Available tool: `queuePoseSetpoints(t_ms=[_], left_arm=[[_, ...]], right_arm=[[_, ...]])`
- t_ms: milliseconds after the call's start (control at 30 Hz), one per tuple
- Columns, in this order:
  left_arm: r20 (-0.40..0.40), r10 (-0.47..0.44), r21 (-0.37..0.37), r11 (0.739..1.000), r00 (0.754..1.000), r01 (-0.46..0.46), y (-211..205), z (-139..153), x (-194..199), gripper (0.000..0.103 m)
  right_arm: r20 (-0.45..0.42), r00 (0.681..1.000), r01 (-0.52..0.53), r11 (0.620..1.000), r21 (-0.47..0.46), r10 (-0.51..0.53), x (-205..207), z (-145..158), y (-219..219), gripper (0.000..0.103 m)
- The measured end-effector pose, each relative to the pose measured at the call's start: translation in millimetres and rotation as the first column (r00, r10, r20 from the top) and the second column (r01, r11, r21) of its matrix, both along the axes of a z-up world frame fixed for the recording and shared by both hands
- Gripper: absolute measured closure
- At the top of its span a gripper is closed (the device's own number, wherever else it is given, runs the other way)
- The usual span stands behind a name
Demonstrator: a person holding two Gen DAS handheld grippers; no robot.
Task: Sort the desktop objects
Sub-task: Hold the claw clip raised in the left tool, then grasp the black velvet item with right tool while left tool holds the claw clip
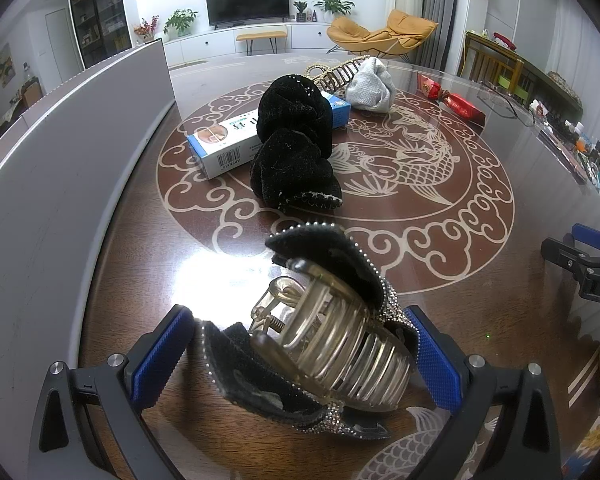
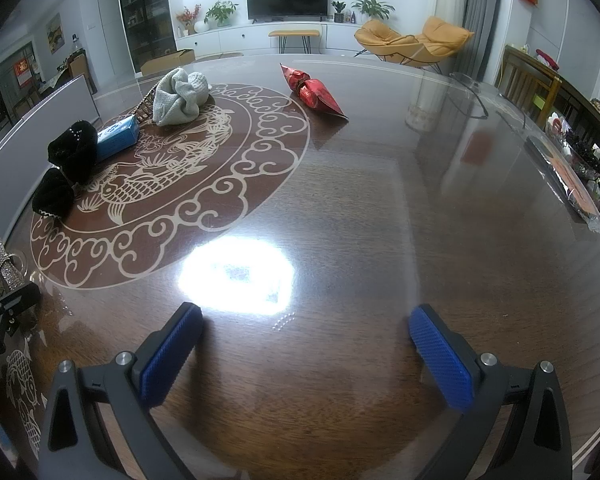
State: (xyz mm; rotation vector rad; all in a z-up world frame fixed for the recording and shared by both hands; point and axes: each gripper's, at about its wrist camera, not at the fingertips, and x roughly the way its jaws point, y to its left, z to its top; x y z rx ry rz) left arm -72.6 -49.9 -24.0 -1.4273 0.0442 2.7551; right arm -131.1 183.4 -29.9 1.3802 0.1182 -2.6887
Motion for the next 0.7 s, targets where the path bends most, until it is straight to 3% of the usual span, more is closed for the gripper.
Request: queuePoseSetpoints(t_ms=[533, 567, 633, 700], left_arm=[[-0.002, 0.042, -0.001, 0.999, 0.999, -0.042, -5, 1, -2, 0.0], [-0.002, 0.042, -0.001, 0.999, 0.999, -0.042, -5, 1, -2, 0.0], [-0.002, 0.042, -0.001, 0.999, 0.999, -0.042, -5, 1, -2, 0.0], [-0.001, 0.042, -0.001, 0.999, 0.999, -0.042, -5, 1, -2, 0.0]], right_arm=[[0.001, 1.0, -0.001, 1.0, -0.011, 0.002, -2, 1, -1, 0.0], [0.009, 1.0, -0.009, 1.0, -0.029, 0.009, -5, 3, -3, 0.0], [0.054, 0.996, -0.056, 0.986, -0.154, 0.065, -19, 11, -17, 0.0], [0.075, 0.984, -0.133, 0.943, -0.306, 0.163, -38, 27, -47, 0.0]])
